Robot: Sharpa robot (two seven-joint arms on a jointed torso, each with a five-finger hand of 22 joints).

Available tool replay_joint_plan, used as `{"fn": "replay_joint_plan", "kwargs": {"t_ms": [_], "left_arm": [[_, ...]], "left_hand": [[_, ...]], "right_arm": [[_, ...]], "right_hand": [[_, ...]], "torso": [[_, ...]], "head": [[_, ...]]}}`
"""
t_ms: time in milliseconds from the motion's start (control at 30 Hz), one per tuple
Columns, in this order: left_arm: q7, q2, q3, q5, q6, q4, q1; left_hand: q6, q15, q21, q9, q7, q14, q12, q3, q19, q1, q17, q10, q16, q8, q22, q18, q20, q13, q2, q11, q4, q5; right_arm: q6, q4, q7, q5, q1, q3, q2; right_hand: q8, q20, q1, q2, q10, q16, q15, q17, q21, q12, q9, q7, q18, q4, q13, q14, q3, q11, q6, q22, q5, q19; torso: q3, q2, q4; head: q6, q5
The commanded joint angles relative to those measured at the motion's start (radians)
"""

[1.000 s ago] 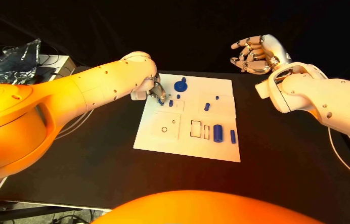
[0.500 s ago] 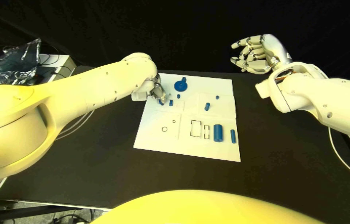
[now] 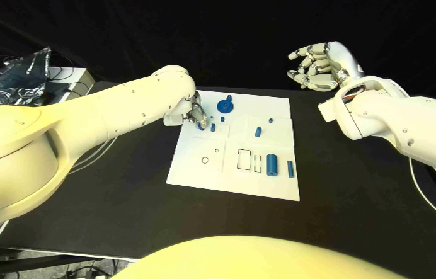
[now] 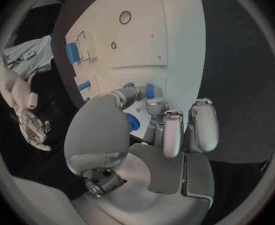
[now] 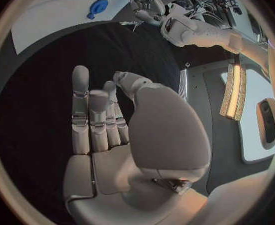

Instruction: Assemble the parts on the task board

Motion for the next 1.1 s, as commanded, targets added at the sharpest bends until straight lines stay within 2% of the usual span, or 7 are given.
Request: {"fn": "replay_joint_plan", "kwargs": {"t_ms": [33,467,1100], "left_arm": [[0.01,0.0,-0.001,-0.004,0.02,0.003,-0.004],[0.011,-0.002,-0.002,-0.011,0.028,0.002,-0.004],[0.025,-0.002,-0.001,-0.02,0.037,0.001,-0.004]], "left_hand": [[0.035,-0.008,0.004,0.003,-0.028,0.085,-0.002,0.132,0.008,-0.001,0.201,0.001,0.005,0.003,0.037,-0.007,-0.002,-0.002,0.01,-0.003,-0.129,0.003],[0.035,-0.008,0.004,0.003,-0.028,0.086,-0.002,0.132,0.008,-0.001,0.202,0.001,0.005,0.003,0.037,-0.007,-0.002,-0.001,0.01,-0.004,-0.13,0.004],[0.038,-0.008,0.01,0.006,-0.029,0.089,0.004,0.134,0.014,0.0,0.212,0.006,0.009,0.004,0.046,-0.009,-0.003,0.008,0.005,-0.005,-0.137,0.006]], "right_arm": [[0.005,0.0,0.014,-0.002,0.0,0.001,0.0],[0.008,-0.001,0.017,0.0,0.0,0.001,0.001],[0.01,-0.002,0.017,0.0,0.0,0.001,0.001]], "right_hand": [[-0.004,0.001,-0.007,0.0,0.001,-0.003,0.001,-0.001,-0.005,-0.006,0.001,0.002,0.012,-0.007,-0.001,-0.006,0.0,-0.004,0.006,-0.001,0.002,-0.007],[-0.004,0.001,-0.008,0.0,0.002,-0.006,0.001,-0.001,-0.008,-0.008,0.001,0.002,0.012,-0.008,-0.004,-0.006,0.0,-0.004,0.006,-0.003,0.002,-0.008],[-0.004,0.001,-0.008,0.001,0.003,-0.007,0.001,-0.001,-0.009,-0.009,0.002,0.002,0.012,-0.008,-0.005,-0.006,-0.001,-0.004,0.006,-0.003,0.002,-0.008]], "torso": [[-0.0002,-0.001,-0.0002],[-0.0014,0.0,0.0],[0.0006,0.0,-0.0013]], "head": [[-0.001,0.0],[0.0,0.0],[-0.002,-0.002]]}}
